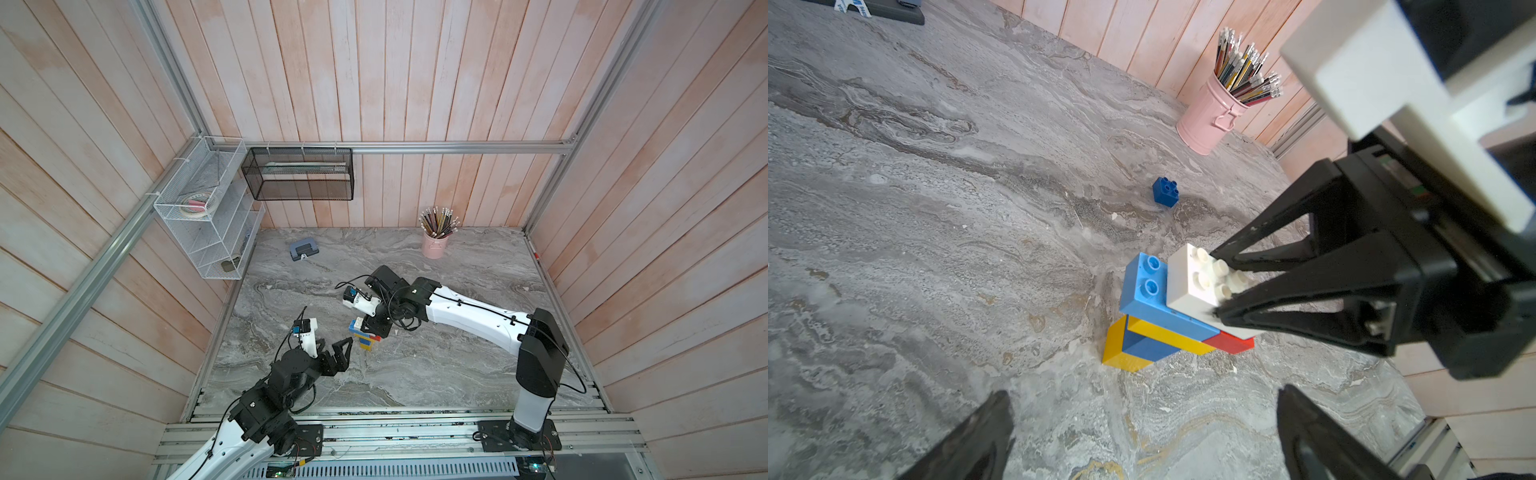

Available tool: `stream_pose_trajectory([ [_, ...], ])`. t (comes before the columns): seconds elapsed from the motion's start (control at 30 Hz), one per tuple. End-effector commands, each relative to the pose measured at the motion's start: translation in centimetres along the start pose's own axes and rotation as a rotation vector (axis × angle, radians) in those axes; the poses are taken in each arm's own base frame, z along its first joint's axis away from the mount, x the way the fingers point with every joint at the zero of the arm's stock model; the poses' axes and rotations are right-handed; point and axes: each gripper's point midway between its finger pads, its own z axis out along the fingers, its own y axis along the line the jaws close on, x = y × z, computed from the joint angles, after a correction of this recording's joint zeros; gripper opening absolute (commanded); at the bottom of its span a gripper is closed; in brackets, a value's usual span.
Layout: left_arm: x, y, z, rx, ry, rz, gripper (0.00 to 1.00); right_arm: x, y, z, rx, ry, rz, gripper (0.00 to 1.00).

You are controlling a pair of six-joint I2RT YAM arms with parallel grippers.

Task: Assemble a spoon with lego
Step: Assemble the lego brick with the lego brick.

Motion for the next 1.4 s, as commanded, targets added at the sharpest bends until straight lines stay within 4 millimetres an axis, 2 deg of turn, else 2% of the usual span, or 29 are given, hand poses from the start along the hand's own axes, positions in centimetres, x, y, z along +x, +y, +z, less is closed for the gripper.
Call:
stream_pose_trajectory([
  [0.0, -0.1, 0.4, 0.0, -0.012, -0.011, 0.01, 1.0, 4.8, 0.3, 1.7, -0.001, 0.149, 0.043, 0.02],
  [0.23, 0.0, 0.4, 0.0, -0.014, -0.009, 0.01, 1.0, 3.9, 0.3, 1.4, 0.01, 0.064, 0.039, 0.02],
  [0.43, 0.0, 0.5, 0.0, -0.016, -0.008, 0.009, 1.0, 3.4, 0.2, 1.6, 0.001, 0.043, 0.037, 0.01],
  [0.9, 0.0, 0.5, 0.0, -0.016, -0.008, 0.007, 1.0, 2.1, -0.1, 0.8, -0.061, -0.016, 0.066, 0.0],
  [1.37, -0.1, 0.4, 0.0, -0.015, -0.012, 0.011, 1.0, 3.4, -0.6, 2.0, -0.018, 0.076, 0.065, 0.0],
])
